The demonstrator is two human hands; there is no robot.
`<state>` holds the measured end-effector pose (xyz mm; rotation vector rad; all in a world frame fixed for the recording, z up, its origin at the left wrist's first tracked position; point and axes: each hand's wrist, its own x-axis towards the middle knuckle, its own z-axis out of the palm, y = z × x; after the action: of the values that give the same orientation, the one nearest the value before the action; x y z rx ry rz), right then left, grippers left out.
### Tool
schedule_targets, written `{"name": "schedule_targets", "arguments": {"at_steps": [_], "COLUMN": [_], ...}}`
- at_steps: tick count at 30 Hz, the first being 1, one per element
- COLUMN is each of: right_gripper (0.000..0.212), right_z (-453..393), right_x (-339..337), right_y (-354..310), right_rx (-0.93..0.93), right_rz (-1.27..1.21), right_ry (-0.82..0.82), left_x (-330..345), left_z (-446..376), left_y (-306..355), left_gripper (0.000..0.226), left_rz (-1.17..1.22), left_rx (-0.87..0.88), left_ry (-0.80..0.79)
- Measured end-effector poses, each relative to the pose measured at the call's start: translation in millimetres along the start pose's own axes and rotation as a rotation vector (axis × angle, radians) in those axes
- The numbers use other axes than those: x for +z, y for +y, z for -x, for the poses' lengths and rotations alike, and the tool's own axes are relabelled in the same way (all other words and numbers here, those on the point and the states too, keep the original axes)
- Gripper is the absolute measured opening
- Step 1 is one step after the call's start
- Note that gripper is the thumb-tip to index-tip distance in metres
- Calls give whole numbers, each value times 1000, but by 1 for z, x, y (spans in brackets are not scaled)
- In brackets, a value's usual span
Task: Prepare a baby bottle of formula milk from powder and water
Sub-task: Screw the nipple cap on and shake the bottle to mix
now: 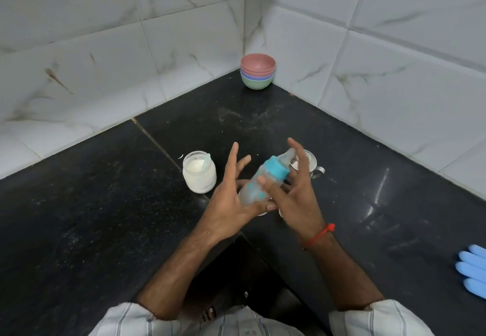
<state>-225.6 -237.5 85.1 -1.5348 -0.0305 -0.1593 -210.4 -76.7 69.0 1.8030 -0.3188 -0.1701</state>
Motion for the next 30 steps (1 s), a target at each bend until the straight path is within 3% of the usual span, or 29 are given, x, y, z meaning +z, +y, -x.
{"name": "schedule_targets", "arguments": {"at_steps": [2, 4, 6, 10, 15, 18, 23, 26, 27, 30], "right_gripper": [73, 64, 61, 70, 75, 77, 71, 74, 75, 76], "right_z": [-5, -12, -14, -3, -10, -8, -9, -3, -1, -6], "right_x": [-7, -19, -27, -19, -25, -20, -30, -26, -25, -30], "right_y": [-6, -13, -14, -19, -37, -37, -41, -38, -38, -44], "right_rx": [107, 163, 143, 133, 0, 30, -18, 86, 76, -57], "right_rz": [-280, -564, -684, -293, -379, -157, -415, -220, -178, -376], "right_ry": [168, 365, 421, 92, 265, 74, 344, 109, 103, 396], "left_x": [-2, -2, -5, -9, -9, -5, -4, -1, 0, 0], "left_z": [5, 10, 12, 11, 10, 12, 14, 16, 16, 16], "left_y": [0, -1, -3, -3, -4, -4, -5, -5, -4, -3], "left_gripper": [129, 116, 102, 69, 52, 50, 46, 45, 45, 42], "left_rz": [72, 174, 274, 281, 262, 240, 205, 189, 184, 182], "left_rx": [38, 51, 20, -50, -73, -90, -86, -109, -109, -96], "left_ry": [-17, 82, 211, 356, 413, 416, 418, 407, 395, 378]}}
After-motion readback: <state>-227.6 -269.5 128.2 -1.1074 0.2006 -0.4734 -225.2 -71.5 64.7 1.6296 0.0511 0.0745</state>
